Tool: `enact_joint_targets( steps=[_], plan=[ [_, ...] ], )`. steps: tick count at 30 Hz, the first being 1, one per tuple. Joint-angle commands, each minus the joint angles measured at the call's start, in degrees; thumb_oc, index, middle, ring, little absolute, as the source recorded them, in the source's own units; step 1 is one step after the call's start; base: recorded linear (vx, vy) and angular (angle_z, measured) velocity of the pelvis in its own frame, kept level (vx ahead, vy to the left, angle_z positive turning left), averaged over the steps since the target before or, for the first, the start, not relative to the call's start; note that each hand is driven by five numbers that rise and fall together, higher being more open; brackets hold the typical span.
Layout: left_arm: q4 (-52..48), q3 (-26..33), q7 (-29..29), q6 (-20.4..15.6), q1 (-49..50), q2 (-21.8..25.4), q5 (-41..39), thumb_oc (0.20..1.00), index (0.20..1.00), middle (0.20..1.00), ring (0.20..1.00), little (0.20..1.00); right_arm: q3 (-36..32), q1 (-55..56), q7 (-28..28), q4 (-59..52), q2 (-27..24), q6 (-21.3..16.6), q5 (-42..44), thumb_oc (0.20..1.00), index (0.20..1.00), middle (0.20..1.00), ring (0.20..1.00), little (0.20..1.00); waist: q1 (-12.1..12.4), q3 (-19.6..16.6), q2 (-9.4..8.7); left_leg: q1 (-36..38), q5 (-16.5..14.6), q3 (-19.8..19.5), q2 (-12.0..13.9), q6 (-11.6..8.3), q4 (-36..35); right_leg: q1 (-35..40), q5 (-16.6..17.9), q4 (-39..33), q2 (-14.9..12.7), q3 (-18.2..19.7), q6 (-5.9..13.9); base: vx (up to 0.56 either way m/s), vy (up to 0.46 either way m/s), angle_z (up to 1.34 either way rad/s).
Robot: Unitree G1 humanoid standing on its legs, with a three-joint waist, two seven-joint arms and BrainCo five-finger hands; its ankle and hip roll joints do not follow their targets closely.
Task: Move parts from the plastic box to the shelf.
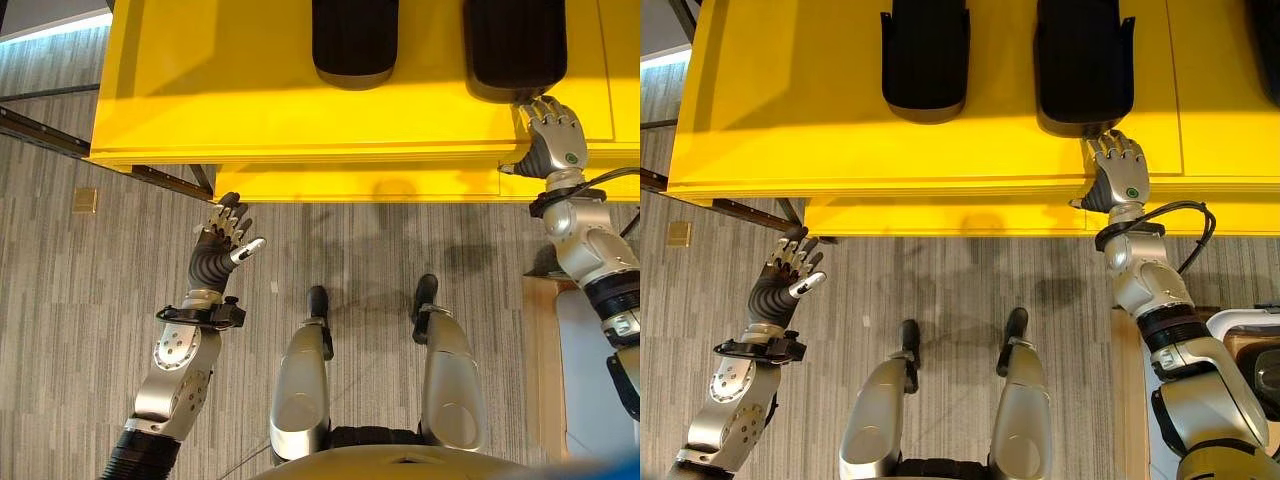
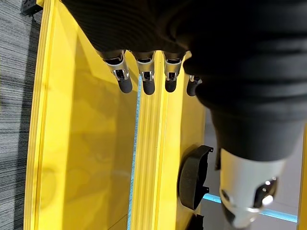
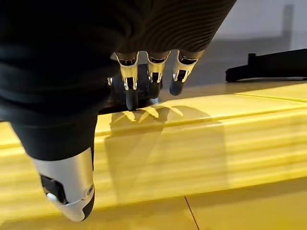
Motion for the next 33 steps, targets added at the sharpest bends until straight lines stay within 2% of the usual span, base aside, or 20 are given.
enact_joint_targets(
  steps=[1,33],
  plan=[
    [-2.91,2.60,-0.90,-3.68,3.77,3.84,-0.14,1.000,1.000,1.000,1.000,1.000,1.85,-4.62,-1.31,0.89,-1.22,-0.12,1.38,1.000,1.000,1.000,1.000,1.000,0.06,-2.00,-1.13,-3.13,1.04,-2.15,-0.23,1.53,2.40,2.69,-3.77,3.23,-1.97,1.35,3.88,0.00,0.000,0.00],
    [-3.02,2.72,-0.52,-3.75,4.05,4.28,-0.79,1.000,1.000,1.000,1.000,1.000,3.71,-11.00,-2.07,6.15,1.14,0.54,5.31,1.000,1.000,1.000,1.000,1.000,0.81,-2.02,-0.53,-3.80,1.29,-2.31,-0.43,1.64,2.33,2.09,-3.85,3.61,-2.02,1.28,3.76,0.00,0.000,0.01]
  ],
)
